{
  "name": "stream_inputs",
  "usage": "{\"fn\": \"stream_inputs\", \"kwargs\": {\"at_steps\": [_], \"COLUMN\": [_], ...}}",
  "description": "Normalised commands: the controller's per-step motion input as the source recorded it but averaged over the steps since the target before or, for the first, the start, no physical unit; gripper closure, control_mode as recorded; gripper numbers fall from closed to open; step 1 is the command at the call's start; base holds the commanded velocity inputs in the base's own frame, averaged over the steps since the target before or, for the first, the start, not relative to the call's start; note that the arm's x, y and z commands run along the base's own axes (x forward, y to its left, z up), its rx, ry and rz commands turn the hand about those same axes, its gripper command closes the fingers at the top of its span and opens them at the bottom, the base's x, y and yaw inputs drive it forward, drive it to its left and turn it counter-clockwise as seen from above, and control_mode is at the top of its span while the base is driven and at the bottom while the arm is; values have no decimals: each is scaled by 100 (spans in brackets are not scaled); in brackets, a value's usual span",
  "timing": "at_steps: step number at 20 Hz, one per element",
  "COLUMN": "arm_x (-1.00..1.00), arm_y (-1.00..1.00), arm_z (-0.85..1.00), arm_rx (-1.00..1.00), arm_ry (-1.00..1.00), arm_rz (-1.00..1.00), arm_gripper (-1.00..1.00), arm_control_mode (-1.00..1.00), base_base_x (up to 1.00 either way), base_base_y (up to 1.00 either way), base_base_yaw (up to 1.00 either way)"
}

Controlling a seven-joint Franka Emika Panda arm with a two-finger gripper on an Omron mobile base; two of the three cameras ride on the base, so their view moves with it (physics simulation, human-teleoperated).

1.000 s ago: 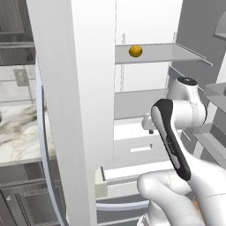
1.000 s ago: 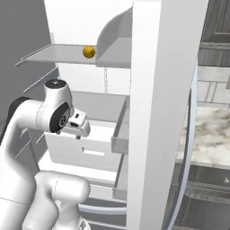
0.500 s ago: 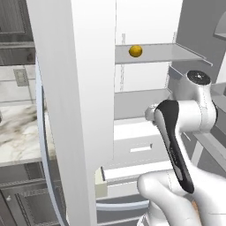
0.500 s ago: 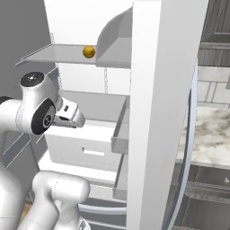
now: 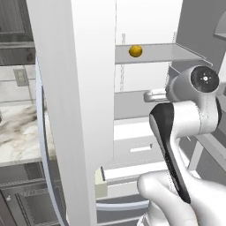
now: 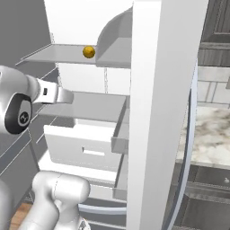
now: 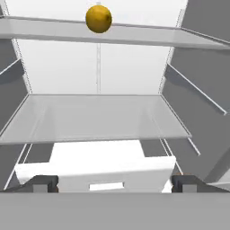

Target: Retrieve a lemon from the fridge and place it on the cutting board with the fish.

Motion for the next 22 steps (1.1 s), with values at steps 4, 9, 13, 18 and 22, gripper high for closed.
{"fn": "stream_inputs", "kwargs": {"at_steps": [4, 9, 13, 18, 22], "arm_x": [0, 0, 0, 5, 10], "arm_y": [-6, -18, 0, 0, 0], "arm_z": [83, 37, 7, 16, 30], "arm_rx": [1, 19, 7, 2, 2], "arm_ry": [-30, -4, 0, -1, -7], "arm_rz": [0, 0, 0, 0, 0], "arm_gripper": [-100, -100, -100, -100, -100], "arm_control_mode": [-100, -100, -100, -100, -100], "base_base_x": [0, 0, 0, 0, 0], "base_base_y": [0, 0, 0, 0, 0], "base_base_yaw": [0, 0, 0, 0, 0]}}
